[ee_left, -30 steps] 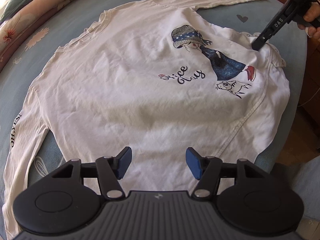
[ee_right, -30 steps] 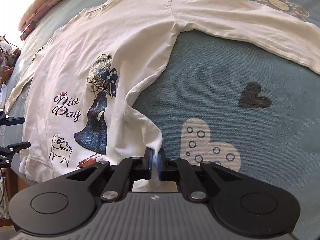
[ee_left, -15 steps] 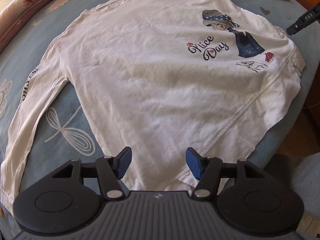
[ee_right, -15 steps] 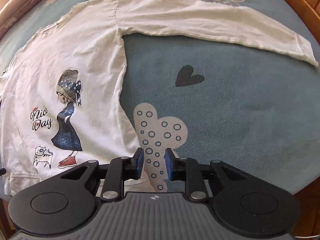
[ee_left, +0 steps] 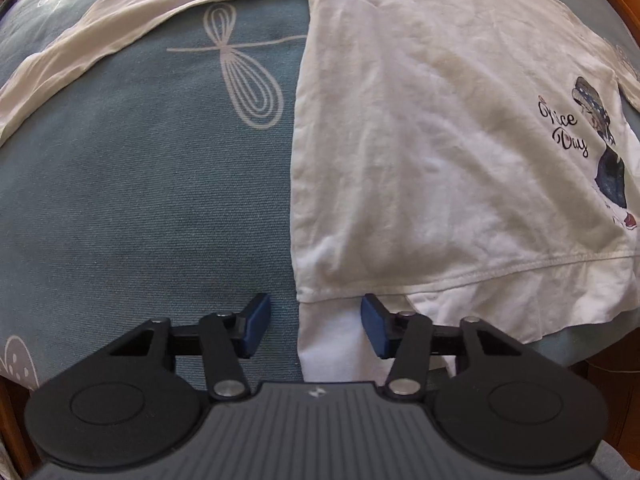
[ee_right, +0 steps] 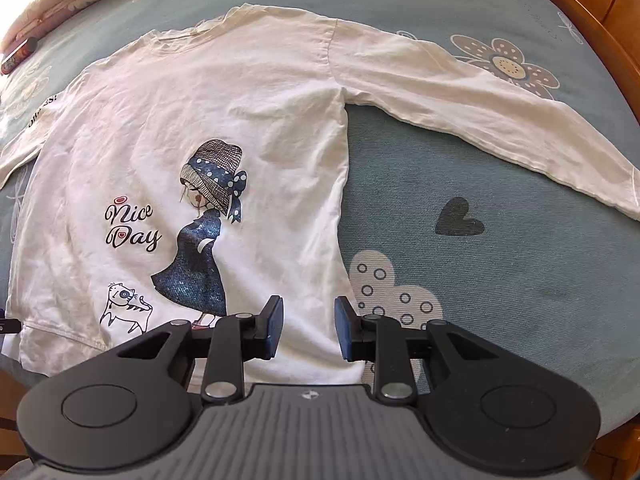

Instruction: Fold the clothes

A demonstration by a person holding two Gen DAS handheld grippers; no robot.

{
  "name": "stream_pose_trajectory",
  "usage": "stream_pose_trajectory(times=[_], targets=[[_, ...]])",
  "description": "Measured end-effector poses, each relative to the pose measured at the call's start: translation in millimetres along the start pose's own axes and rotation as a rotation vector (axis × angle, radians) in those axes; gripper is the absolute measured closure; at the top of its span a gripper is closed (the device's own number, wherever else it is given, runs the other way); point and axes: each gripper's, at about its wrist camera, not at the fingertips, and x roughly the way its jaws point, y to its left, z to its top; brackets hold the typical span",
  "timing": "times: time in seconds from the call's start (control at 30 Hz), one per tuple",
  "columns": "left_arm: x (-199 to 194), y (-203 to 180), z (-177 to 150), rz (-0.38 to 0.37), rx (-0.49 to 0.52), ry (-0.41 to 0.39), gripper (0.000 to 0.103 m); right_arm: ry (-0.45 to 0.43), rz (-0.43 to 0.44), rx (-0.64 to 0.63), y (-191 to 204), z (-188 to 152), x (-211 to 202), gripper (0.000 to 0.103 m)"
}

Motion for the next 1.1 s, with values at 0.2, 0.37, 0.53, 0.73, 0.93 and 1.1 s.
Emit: stream_pose_trajectory(times=[0.2, 0.37, 0.53, 0.73, 0.93, 1.1], targets=[[-7.9, 5.0, 8.3, -0.012, -0.044, 0.055, 0.1, -0.011, 0.015, -0.017, 10.9, 8.0, -1.3, 0.07], [-27.8, 24.2, 8.6, 0.079, 0.062, 0.061, 0.103, -0.022, 0.057, -0.13, 27.9, 9.7, -8.6, 0.07], [-30.1, 38.5, 8.0, 0.028, 0.017, 0.104, 0.101, 0.012, 0.116, -0.273, 61.1, -0.2, -1.3, 0.067], [-50.6, 2.5, 42.9, -0.002, 0.19, -0.129, 0.087, -0.002, 0.138, -0.478, 101.3, -2.1, 8.5, 0.064], [-22.1, 21.2, 137.0, -0.089, 0.072, -0.329, 0.063, -0.065, 0.139, -0.492, 109.3, 23.3, 10.1, 0.061], [19.9, 78.9, 181.1, -0.334, -0.355, -0.282, 0.062, -0.076, 0.12, -0.466, 105.5, 29.4, 9.9, 0.06]])
